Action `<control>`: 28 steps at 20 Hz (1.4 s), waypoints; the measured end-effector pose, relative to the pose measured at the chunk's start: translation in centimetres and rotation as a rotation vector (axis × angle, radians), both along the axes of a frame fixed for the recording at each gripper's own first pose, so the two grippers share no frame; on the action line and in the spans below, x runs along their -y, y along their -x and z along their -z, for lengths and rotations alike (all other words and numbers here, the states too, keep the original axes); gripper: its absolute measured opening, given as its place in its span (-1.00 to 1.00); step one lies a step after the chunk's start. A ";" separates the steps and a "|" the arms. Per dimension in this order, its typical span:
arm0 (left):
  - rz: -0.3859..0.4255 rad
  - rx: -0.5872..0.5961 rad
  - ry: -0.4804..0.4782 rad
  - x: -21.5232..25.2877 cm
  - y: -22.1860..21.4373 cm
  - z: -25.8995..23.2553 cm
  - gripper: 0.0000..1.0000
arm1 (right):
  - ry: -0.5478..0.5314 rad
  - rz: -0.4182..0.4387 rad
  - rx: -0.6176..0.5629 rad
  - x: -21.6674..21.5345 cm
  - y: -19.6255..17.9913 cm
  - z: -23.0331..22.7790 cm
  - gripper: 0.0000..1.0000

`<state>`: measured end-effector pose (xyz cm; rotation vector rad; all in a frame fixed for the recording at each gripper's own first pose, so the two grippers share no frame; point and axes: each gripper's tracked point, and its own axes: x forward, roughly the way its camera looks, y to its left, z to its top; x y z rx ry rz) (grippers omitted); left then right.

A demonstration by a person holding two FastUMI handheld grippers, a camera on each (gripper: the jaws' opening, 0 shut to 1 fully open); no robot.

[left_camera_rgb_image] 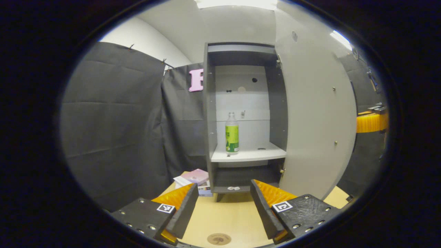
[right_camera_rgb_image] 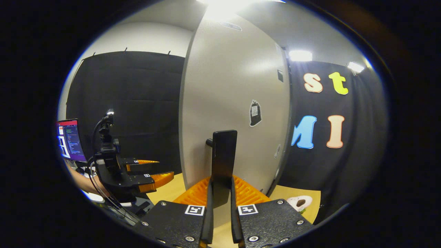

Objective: Open the cabinet door with the right hand, grasp the bottle in the cabinet with the left hand and place it on the coaster, then close the cabinet door with the right hand.

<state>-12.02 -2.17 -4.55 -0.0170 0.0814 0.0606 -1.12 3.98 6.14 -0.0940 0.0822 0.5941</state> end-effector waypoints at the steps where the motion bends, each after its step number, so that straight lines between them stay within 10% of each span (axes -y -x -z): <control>1: 0.006 0.000 0.008 1.0 -0.5 -0.1 0.73 | -0.004 0.033 0.003 0.7 0.0 0.0 -0.59; 12: -0.042 0.077 -0.044 3.0 -8.8 -2.1 0.74 | -0.053 0.224 0.035 4.6 7.3 1.4 -0.71; 16: -0.018 0.108 -0.050 2.4 -14.8 -3.0 0.73 | -0.043 0.309 0.039 5.9 13.0 4.7 -0.22; 19: -0.021 0.109 -0.017 1.5 -19.4 -2.9 0.73 | -0.050 0.388 0.046 8.3 17.7 6.4 0.61; 28: 0.017 0.106 -0.081 0.5 -31.8 -2.4 0.84 | -0.279 0.816 -0.031 17.5 18.5 8.1 0.82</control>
